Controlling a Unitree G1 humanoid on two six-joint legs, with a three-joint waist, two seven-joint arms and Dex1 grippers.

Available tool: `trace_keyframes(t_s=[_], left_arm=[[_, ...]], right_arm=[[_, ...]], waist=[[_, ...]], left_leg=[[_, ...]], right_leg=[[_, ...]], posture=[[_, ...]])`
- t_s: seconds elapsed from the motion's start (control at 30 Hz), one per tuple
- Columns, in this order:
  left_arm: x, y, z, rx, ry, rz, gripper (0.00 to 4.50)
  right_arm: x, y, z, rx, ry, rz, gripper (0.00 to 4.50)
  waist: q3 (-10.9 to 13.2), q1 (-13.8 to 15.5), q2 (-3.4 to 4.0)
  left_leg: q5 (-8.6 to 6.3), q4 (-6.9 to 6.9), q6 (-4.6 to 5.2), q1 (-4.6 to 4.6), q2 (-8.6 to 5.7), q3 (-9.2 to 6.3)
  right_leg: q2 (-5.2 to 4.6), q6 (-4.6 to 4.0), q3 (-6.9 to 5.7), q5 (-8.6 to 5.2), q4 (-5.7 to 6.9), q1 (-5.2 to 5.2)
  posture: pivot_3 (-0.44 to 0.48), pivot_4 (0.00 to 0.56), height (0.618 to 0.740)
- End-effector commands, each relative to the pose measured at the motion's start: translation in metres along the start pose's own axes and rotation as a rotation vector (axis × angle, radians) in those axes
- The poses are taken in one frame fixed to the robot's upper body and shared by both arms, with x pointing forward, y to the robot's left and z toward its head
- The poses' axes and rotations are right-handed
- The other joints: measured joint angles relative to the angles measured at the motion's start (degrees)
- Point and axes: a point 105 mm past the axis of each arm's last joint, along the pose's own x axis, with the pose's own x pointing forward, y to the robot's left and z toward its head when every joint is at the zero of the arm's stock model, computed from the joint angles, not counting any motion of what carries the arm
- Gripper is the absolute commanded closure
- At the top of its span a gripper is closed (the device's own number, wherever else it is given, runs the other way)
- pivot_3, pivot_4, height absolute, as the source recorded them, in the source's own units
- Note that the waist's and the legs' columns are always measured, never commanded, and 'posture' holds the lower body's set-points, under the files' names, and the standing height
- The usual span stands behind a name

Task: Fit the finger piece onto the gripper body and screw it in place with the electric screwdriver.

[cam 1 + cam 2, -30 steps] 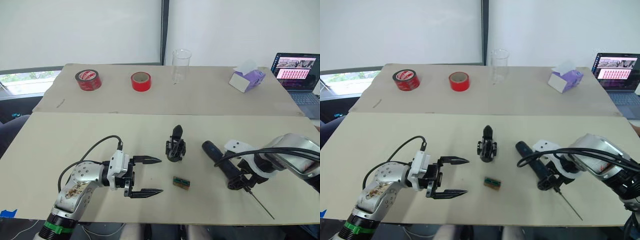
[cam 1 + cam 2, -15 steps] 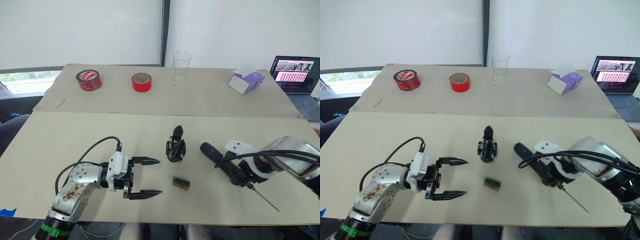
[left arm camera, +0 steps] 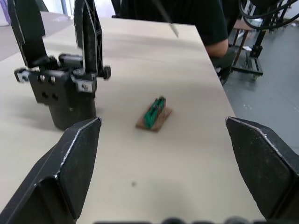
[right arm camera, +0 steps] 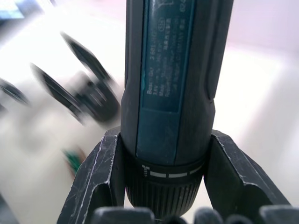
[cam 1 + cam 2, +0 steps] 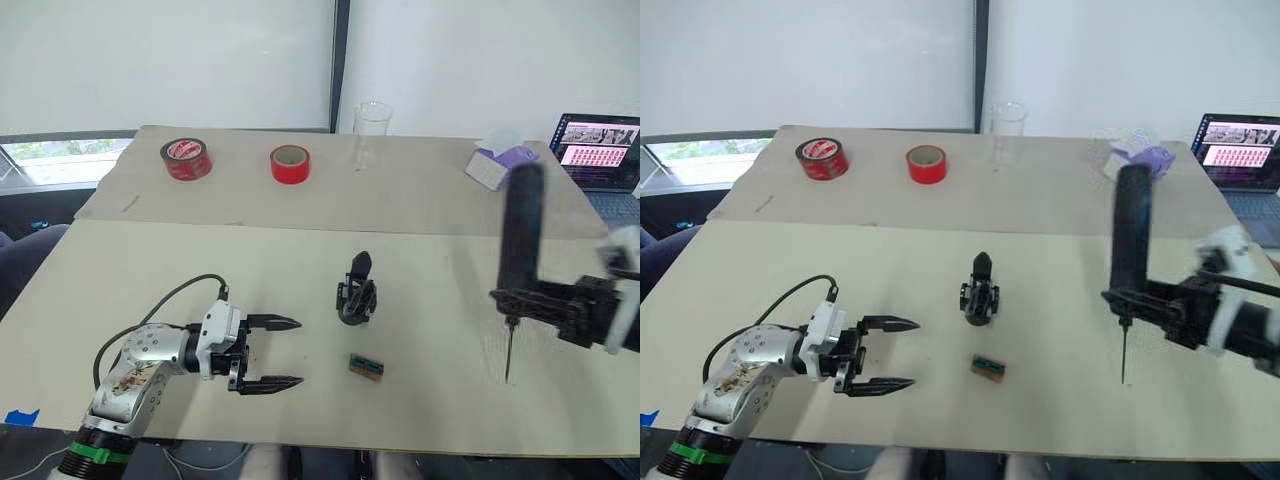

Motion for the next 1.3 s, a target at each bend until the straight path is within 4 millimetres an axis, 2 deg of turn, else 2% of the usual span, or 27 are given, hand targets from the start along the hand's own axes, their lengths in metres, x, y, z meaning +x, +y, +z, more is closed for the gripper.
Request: trace_keyframes(t_s=[0.03,0.13,0.23,0.27,0.33,0.47,0.63,0.8,1.3], left_arm=[[0.003,0.003,-0.007,0.028,0.019,-0.004,0.00],[0.017,-0.002,-0.022,-0.006,0.012,-0.011,0.00],[0.038,-0.006,-0.024,0.003,-0.001,-0.025,0.00],[0.043,-0.007,-0.024,-0.001,-0.003,-0.034,0.00],[0.055,-0.007,-0.023,0.003,0.002,-0.030,0.00],[0.069,-0.004,-0.024,0.004,0.021,-0.028,0.00],[0.080,0.002,-0.025,0.022,0.035,-0.008,0.00],[0.084,-0.006,-0.030,0.026,0.054,-0.043,0.00],[0.092,-0.004,-0.030,0.033,0.055,-0.049,0.00]], right_arm=[[0.008,0.045,0.024,-0.211,-0.217,0.105,2.59],[0.017,0.069,0.036,-0.292,-0.460,0.109,2.59],[0.029,0.109,0.011,-0.400,-0.427,0.318,2.59],[0.032,0.117,0.006,-0.404,-0.430,0.353,2.59],[0.039,0.120,0.007,-0.380,-0.502,0.350,2.59],[0.048,0.131,-0.007,-0.401,-0.473,0.461,2.59],[0.057,0.126,-0.017,-0.439,-0.476,0.483,2.59],[0.064,0.125,-0.022,-0.456,-0.480,0.512,2.59],[0.068,0.118,-0.033,-0.452,-0.452,0.512,2.59]], waist=[[0.0,-0.7,0.03],[-0.1,-1.2,0.16],[-0.1,-1.1,0.17],[-0.1,-0.9,0.17],[-0.1,-1.2,0.17],[-0.1,-1.3,0.15],[-0.1,-1.2,0.15],[-0.1,-1.3,0.15],[-0.1,-1.1,0.15]], left_leg=[[0.00,0.00,0.00,0.06,0.02,0.04],[0.00,-0.15,-0.03,0.30,0.03,0.03],[-0.02,-0.21,0.01,0.29,-0.03,0.03],[-0.02,-0.21,0.02,0.28,-0.05,-0.01],[0.00,-0.15,-0.03,0.27,-0.06,0.04],[-0.11,0.10,0.17,0.30,-0.12,0.06],[-0.12,0.07,0.18,0.33,-0.10,0.00],[-0.12,0.07,0.18,0.33,-0.09,0.00],[-0.13,0.09,0.21,0.30,-0.10,-0.02]], right_leg=[[0.00,-0.01,0.04,0.01,0.00,0.02],[0.00,0.02,0.07,-0.02,-0.03,0.25],[-0.02,0.08,0.09,-0.07,-0.05,0.25],[-0.03,0.10,0.03,-0.09,-0.08,0.31],[-0.03,0.01,0.06,-0.05,-0.07,0.33],[-0.09,0.10,0.13,-0.07,-0.06,0.41],[-0.07,0.07,0.08,-0.08,-0.04,0.39],[-0.07,-0.04,0.08,-0.02,-0.03,0.37],[-0.12,-0.01,0.04,-0.04,-0.04,0.38]], posture=[[0.000,0.150,0.740],[0.000,0.150,0.740],[0.000,0.150,0.740],[0.000,0.150,0.740],[0.000,0.150,0.740],[0.000,0.150,0.740],[0.000,0.150,0.740],[0.000,0.150,0.740],[0.000,0.150,0.740]])
